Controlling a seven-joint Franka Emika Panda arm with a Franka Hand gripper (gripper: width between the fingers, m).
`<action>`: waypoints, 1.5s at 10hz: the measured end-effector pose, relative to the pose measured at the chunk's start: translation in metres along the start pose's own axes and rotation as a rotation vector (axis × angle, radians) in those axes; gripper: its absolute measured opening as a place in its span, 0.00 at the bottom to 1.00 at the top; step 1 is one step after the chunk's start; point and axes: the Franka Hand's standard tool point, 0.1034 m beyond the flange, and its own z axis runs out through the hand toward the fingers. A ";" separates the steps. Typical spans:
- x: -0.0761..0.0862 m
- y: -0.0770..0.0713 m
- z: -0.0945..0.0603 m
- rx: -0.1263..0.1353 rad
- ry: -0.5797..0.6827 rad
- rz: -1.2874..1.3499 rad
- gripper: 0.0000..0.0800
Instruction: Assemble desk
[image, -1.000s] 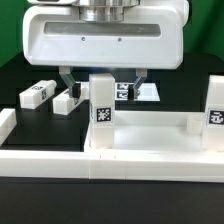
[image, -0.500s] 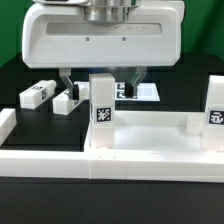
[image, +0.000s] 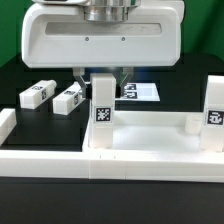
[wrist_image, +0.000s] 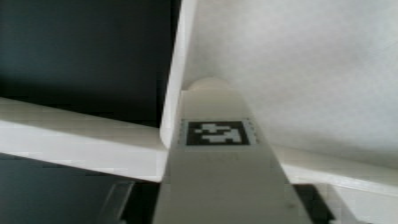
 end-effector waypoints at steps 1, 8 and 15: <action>0.000 0.000 0.000 0.000 0.000 0.036 0.36; -0.001 0.003 0.001 0.061 0.001 0.746 0.36; 0.001 -0.002 0.001 0.083 -0.030 1.427 0.36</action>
Offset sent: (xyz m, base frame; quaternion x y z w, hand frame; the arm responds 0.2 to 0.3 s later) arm -0.0113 -0.0080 -0.0045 0.0640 0.0061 0.3022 0.9511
